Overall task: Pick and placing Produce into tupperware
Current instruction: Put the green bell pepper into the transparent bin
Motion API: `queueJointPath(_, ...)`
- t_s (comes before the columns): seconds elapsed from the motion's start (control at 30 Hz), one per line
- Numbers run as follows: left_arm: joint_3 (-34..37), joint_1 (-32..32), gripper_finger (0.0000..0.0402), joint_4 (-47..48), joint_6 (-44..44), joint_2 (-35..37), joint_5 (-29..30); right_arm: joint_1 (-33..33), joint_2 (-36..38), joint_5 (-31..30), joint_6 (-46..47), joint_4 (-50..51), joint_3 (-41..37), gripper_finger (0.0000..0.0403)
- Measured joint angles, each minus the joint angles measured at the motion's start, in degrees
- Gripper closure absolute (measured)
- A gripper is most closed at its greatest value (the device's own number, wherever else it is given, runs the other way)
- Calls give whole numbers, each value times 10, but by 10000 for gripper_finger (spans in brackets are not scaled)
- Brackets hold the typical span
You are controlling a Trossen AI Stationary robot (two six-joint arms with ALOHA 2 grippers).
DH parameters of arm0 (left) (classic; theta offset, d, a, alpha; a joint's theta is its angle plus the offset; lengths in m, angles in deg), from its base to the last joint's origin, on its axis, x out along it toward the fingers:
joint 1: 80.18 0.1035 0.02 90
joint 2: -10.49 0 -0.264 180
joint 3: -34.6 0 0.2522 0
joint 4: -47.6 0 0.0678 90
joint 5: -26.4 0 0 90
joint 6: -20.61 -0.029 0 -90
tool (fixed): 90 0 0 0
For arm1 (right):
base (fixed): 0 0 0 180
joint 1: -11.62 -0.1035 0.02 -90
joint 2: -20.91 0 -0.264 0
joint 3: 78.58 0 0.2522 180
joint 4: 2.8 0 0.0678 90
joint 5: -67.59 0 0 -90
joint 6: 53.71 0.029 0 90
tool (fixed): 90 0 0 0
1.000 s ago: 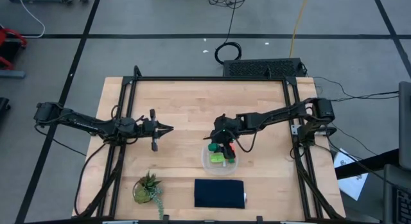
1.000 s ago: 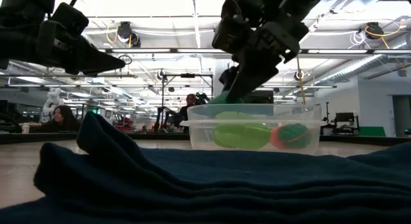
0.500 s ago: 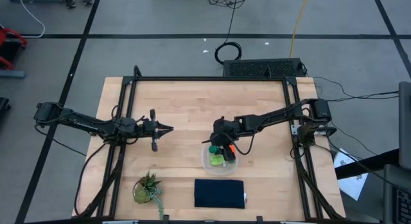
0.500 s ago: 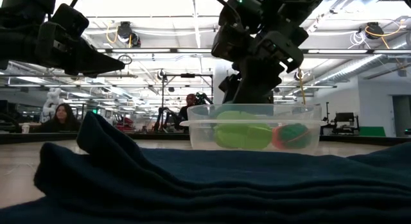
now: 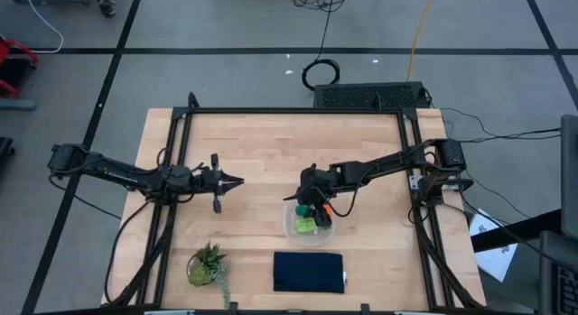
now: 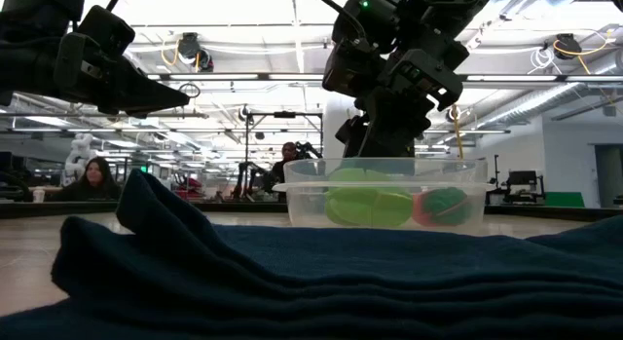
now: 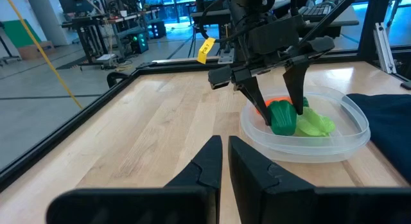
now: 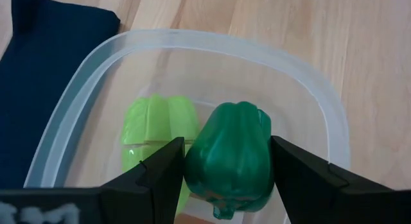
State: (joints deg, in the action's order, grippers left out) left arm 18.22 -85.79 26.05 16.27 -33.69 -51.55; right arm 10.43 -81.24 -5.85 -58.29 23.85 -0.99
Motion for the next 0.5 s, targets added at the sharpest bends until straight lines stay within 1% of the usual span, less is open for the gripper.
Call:
queueJointPath(0.27,0,0,371,0,1,0,0,0,0,-2,-19,-2,0,197)
queueJointPath(0.5,0,0,371,0,1,0,0,0,0,-3,-37,-19,-20,196)
